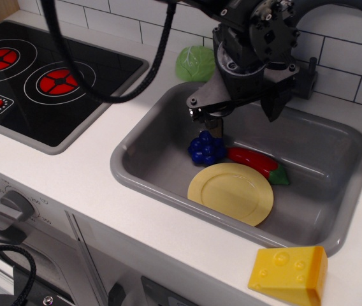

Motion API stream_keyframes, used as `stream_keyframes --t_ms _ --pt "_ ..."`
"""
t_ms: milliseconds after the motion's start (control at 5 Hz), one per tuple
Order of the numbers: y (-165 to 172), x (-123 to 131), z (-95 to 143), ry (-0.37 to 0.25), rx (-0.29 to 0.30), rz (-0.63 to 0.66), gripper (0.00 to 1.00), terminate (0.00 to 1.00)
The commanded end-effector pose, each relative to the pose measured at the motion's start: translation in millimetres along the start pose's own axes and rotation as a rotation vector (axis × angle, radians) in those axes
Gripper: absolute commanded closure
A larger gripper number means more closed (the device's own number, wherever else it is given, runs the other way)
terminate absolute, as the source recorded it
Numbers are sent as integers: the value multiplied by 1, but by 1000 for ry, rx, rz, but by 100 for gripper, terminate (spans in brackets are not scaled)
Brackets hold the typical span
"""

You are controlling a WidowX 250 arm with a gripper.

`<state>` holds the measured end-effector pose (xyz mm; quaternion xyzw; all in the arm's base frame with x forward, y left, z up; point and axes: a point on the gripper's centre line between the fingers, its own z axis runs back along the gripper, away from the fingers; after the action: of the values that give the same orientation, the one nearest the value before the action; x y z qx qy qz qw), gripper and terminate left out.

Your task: Put blueberries on plate sink

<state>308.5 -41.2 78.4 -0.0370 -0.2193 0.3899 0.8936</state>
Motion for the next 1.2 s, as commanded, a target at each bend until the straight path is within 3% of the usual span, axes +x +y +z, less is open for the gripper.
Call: stream_keyframes --t_ms 0,400,600,1000 --pt "0 0 0 0 0 0 0 0" --pt "5 28 -21 -7 170 300 0 0" --pt "13 40 -35 2 201 366 0 0" --pt "25 46 -50 68 194 438 0 0"
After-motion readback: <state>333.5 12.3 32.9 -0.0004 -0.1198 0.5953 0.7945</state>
